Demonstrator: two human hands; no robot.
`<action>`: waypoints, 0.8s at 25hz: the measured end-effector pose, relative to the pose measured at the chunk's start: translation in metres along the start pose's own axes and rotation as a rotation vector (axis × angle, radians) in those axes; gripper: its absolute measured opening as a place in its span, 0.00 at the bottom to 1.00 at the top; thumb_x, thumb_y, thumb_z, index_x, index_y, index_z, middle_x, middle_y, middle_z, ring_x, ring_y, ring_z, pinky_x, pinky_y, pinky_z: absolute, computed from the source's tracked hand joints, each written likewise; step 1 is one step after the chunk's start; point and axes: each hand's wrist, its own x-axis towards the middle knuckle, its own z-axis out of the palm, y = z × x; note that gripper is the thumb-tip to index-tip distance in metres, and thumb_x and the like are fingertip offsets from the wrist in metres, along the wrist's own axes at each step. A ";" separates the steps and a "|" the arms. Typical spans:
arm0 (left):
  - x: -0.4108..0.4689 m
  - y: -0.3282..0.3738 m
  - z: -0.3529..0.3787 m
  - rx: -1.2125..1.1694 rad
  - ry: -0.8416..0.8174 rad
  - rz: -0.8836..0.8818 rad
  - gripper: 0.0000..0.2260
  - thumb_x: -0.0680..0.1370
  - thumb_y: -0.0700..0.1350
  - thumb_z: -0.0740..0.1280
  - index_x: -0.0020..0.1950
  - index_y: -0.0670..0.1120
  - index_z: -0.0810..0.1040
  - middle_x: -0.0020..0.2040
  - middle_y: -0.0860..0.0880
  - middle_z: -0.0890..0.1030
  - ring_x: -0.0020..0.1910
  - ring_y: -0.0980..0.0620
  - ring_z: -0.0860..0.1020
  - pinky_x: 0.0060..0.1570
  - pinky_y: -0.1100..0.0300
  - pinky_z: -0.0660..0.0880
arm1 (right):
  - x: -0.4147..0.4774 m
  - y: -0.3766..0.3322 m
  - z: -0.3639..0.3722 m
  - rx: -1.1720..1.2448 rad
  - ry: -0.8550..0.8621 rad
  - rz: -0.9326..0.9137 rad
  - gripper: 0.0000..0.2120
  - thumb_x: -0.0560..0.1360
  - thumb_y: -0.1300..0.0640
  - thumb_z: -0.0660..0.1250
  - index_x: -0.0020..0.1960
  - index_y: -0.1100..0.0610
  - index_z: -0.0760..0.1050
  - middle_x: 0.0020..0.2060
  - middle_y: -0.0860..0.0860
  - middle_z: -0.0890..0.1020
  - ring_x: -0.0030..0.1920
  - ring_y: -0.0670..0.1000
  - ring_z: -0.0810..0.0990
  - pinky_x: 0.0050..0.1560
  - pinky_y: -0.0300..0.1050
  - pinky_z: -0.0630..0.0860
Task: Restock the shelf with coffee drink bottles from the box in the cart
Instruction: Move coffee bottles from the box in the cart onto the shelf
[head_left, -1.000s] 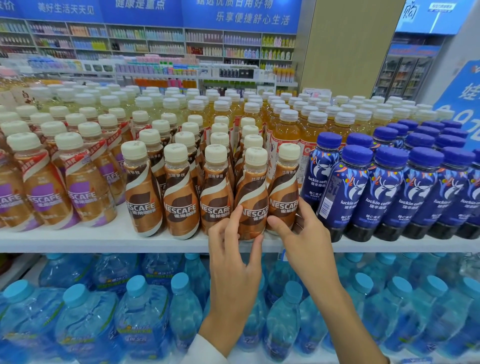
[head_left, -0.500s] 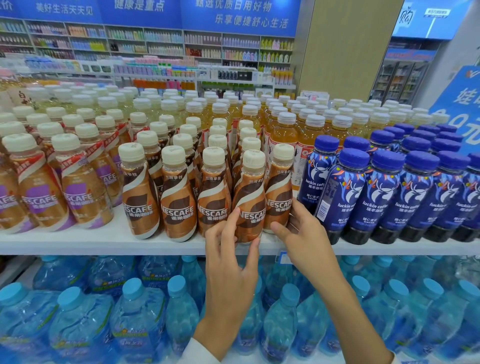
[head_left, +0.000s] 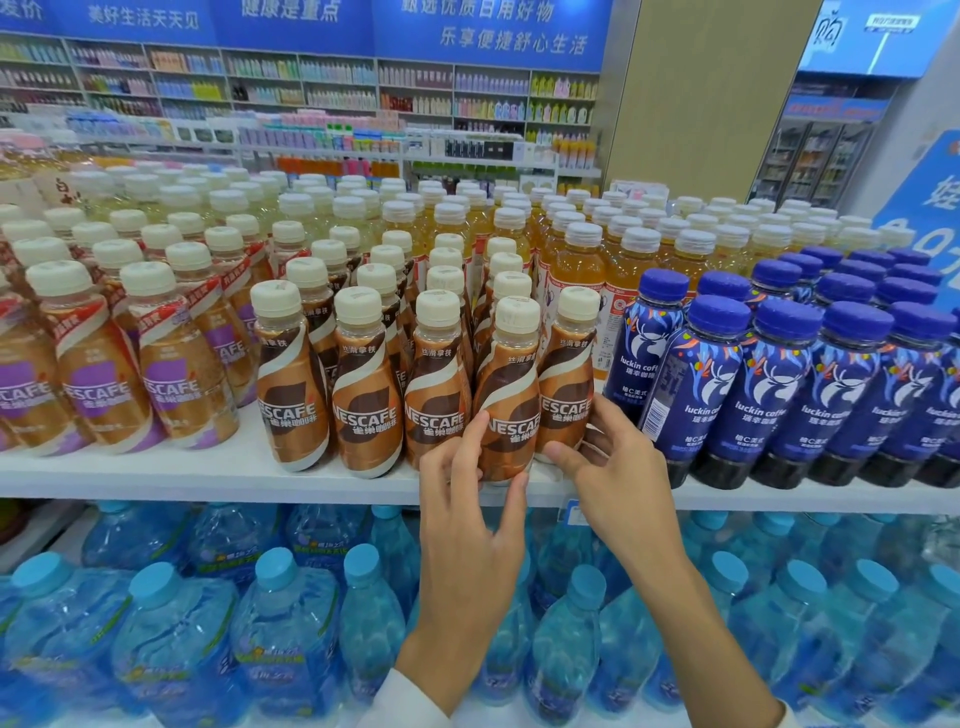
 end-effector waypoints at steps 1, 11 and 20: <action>0.000 0.000 0.000 0.000 -0.002 -0.002 0.33 0.77 0.42 0.73 0.76 0.59 0.63 0.62 0.54 0.67 0.57 0.54 0.73 0.59 0.76 0.68 | 0.000 0.000 0.000 -0.009 0.003 -0.003 0.24 0.75 0.64 0.74 0.59 0.38 0.74 0.50 0.37 0.84 0.53 0.36 0.82 0.53 0.32 0.76; 0.002 0.002 -0.006 -0.020 -0.023 0.012 0.31 0.77 0.43 0.73 0.76 0.57 0.64 0.60 0.55 0.68 0.57 0.58 0.73 0.58 0.76 0.68 | -0.004 0.004 0.006 -0.074 0.010 -0.069 0.23 0.76 0.59 0.73 0.64 0.37 0.72 0.57 0.39 0.83 0.59 0.42 0.81 0.64 0.51 0.77; 0.009 -0.005 -0.020 -0.061 -0.028 0.104 0.24 0.76 0.38 0.74 0.72 0.46 0.75 0.56 0.52 0.75 0.54 0.61 0.76 0.55 0.74 0.71 | -0.028 0.001 0.022 -0.102 0.208 -0.073 0.25 0.77 0.58 0.72 0.73 0.47 0.71 0.62 0.42 0.79 0.62 0.41 0.78 0.64 0.37 0.74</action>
